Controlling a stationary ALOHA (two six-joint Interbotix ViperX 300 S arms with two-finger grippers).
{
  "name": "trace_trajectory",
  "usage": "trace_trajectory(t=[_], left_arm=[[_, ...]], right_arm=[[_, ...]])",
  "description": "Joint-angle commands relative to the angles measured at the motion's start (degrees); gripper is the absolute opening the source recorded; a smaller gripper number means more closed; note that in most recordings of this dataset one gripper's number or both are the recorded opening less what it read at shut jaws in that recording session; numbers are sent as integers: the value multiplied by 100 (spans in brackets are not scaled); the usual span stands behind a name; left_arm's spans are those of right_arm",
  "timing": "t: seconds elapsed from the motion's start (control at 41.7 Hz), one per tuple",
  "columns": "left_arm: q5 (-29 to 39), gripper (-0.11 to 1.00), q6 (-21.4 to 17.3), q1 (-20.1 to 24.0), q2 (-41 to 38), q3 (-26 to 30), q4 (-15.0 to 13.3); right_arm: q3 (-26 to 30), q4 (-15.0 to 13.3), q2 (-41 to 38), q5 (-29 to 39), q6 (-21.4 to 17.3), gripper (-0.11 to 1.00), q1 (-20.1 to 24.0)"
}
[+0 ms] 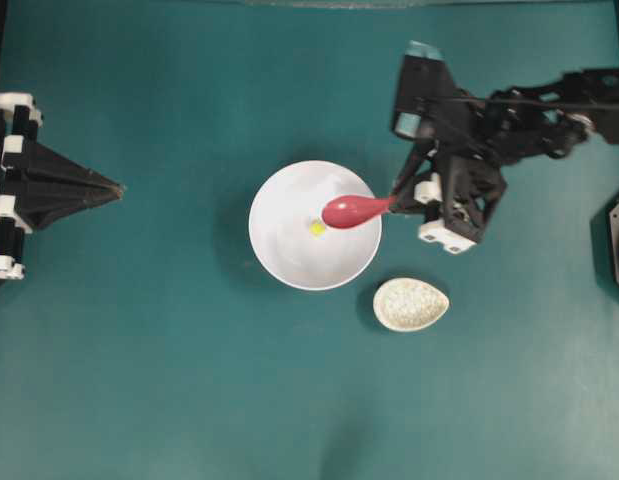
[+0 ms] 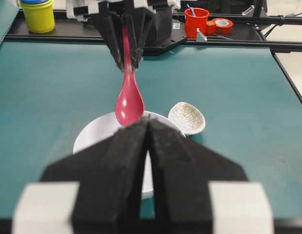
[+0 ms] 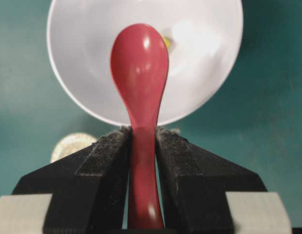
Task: Scoop the yellow hexagonal prism block from the bowl with a spoon using the right arm.
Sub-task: 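Lower the spoon into the bowl and push it under the yellow block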
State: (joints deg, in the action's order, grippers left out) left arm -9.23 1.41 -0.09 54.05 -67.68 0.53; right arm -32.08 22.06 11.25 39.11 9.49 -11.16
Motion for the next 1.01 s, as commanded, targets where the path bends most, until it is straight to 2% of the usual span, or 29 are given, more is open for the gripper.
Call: trace_trajectory(t=[0.0, 0.216, 0.288, 0.408, 0.984], left_arm=[[-44, 0, 0, -9, -62, 79, 9], [-44, 0, -9, 0, -62, 79, 9], [-53, 0, -9, 35, -62, 79, 0], [-44, 0, 0, 114, -70, 79, 9], [-237, 0, 0, 237, -237, 70, 9]], right_arm=[[536, -167, -220, 554, -229, 22, 9], [1397, -835, -888, 1731, -1134, 22, 26], [1582, -958, -1011, 1951, -1274, 22, 62], [1749, -1020, -1134, 2101, -1345, 22, 123], [1740, -1116, -1459, 1969, -1336, 22, 123]])
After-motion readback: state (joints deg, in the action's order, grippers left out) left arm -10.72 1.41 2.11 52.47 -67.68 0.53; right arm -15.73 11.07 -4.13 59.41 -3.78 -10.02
